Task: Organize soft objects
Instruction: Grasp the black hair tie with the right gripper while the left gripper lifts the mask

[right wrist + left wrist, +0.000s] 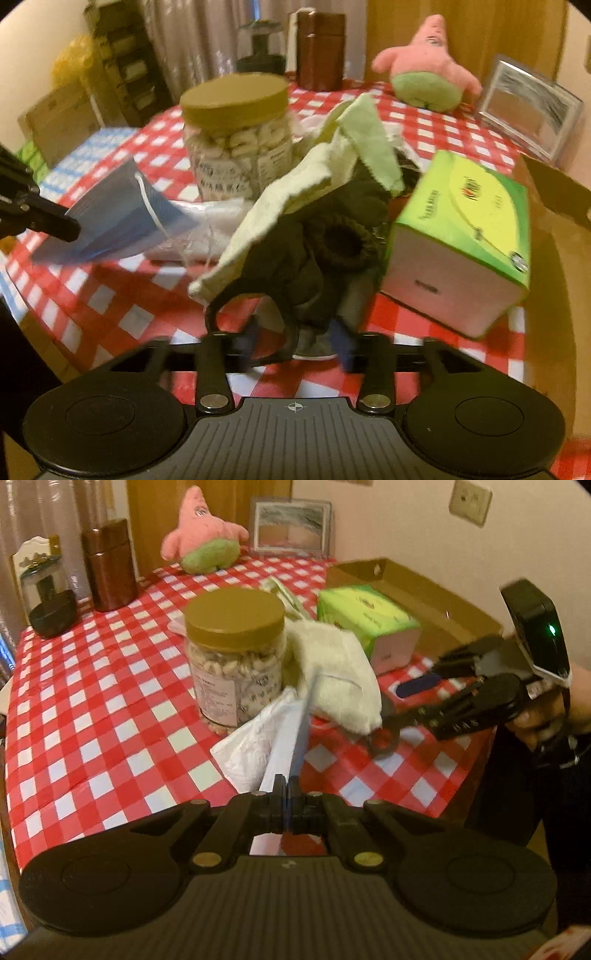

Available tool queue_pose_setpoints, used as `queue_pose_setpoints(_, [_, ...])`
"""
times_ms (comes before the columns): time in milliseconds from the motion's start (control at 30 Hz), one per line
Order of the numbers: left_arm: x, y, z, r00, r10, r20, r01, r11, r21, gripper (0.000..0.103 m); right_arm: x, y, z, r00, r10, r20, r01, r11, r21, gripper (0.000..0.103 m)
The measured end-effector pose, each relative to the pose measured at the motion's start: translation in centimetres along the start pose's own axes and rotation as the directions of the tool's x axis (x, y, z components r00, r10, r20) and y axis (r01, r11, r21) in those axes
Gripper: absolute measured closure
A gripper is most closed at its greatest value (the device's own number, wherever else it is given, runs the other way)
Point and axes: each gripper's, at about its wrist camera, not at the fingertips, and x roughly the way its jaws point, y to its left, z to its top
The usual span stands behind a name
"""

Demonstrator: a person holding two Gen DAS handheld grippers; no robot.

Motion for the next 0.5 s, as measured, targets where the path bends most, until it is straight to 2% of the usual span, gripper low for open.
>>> queue_pose_setpoints(67, [-0.6, 0.2, 0.3, 1.0, 0.009, 0.02, -0.008, 1.0, -0.021, 0.103, -1.0, -0.4, 0.0, 0.999, 0.012, 0.035, -0.013, 0.999, 0.033, 0.049])
queue_pose_setpoints(233, [-1.5, 0.9, 1.4, 0.996, 0.031, 0.08, -0.024, 0.996, -0.081, 0.103, -2.3, -1.4, 0.8, 0.987, -0.036, 0.154, 0.017, 0.992, 0.127, 0.049])
queue_pose_setpoints(300, [-1.6, 1.0, 1.9, 0.994, 0.034, 0.102, -0.024, 0.994, -0.103, 0.103, -1.7, -1.4, 1.4, 0.985, -0.064, 0.158, 0.043, 0.991, 0.129, 0.05])
queue_pose_setpoints(400, [-1.6, 0.7, 2.4, 0.991, 0.027, 0.131, -0.012, 0.993, -0.118, 0.103, -0.3, -1.4, 2.3, 0.986, -0.064, 0.153, 0.045, 0.992, 0.121, 0.061])
queue_pose_setpoints(500, [-1.7, 0.5, 2.8, 0.988, 0.02, 0.152, 0.0, 0.992, -0.128, 0.103, 1.0, -1.4, 2.6, 0.986, -0.056, 0.155, 0.04, 0.994, 0.102, 0.063])
